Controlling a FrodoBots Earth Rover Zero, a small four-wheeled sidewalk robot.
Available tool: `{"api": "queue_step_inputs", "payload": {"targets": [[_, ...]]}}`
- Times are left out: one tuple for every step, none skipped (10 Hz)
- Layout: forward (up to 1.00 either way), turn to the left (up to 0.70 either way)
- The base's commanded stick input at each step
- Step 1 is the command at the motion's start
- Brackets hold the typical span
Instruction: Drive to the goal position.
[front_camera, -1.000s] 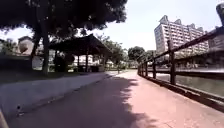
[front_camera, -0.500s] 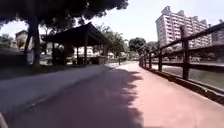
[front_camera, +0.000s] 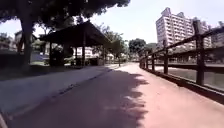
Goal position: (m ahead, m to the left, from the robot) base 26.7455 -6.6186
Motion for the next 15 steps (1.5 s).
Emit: {"api": "queue_step_inputs", "payload": {"targets": [[1.00, -0.10], [1.00, -0.15], [1.00, -0.21], [1.00, -0.25], [1.00, -0.27], [1.00, -0.28], [1.00, -0.30], [1.00, 0.01], [1.00, 0.01], [1.00, 0.01], [1.00, 0.01], [1.00, 0.01], [1.00, 0.01], [1.00, 0.01], [1.00, 0.01]]}}
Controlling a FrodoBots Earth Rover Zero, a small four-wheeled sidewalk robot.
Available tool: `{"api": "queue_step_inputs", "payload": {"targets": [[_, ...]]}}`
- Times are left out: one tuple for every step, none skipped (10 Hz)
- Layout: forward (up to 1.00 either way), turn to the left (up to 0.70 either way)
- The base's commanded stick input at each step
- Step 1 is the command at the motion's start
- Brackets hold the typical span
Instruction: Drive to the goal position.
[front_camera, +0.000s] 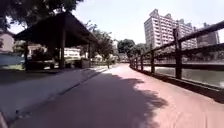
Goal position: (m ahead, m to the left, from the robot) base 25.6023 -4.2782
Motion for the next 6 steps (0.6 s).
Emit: {"api": "queue_step_inputs", "payload": {"targets": [[1.00, 0.01], [1.00, 0.01], [1.00, 0.01], [1.00, 0.01], [1.00, -0.02], [1.00, -0.06]]}}
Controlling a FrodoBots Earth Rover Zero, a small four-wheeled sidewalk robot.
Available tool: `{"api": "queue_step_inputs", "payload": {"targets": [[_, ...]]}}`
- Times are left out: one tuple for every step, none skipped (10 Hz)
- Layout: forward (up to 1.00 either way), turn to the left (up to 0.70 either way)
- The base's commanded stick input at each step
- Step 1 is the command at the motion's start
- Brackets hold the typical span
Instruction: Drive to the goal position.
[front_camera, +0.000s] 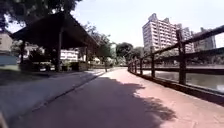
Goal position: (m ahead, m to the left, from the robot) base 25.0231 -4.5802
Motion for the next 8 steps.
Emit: {"api": "queue_step_inputs", "payload": {"targets": [[1.00, -0.09], [1.00, -0.27], [1.00, -0.32], [1.00, -0.22], [1.00, -0.11], [1.00, 0.00], [1.00, 0.01], [1.00, 0.01]]}}
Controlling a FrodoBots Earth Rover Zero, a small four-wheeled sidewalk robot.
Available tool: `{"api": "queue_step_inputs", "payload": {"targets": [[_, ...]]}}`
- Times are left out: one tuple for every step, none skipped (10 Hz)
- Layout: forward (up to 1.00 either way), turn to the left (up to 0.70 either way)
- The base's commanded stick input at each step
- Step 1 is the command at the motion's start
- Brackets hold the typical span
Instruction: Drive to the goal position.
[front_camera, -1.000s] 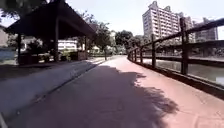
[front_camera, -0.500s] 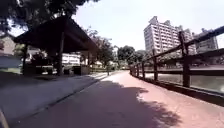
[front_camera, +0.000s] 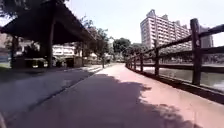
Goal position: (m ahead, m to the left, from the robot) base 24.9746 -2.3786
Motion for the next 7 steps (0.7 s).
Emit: {"api": "queue_step_inputs", "payload": {"targets": [[1.00, 0.01], [1.00, 0.01], [1.00, 0.01], [1.00, 0.01], [1.00, 0.01], [1.00, 0.01], [1.00, 0.01]]}}
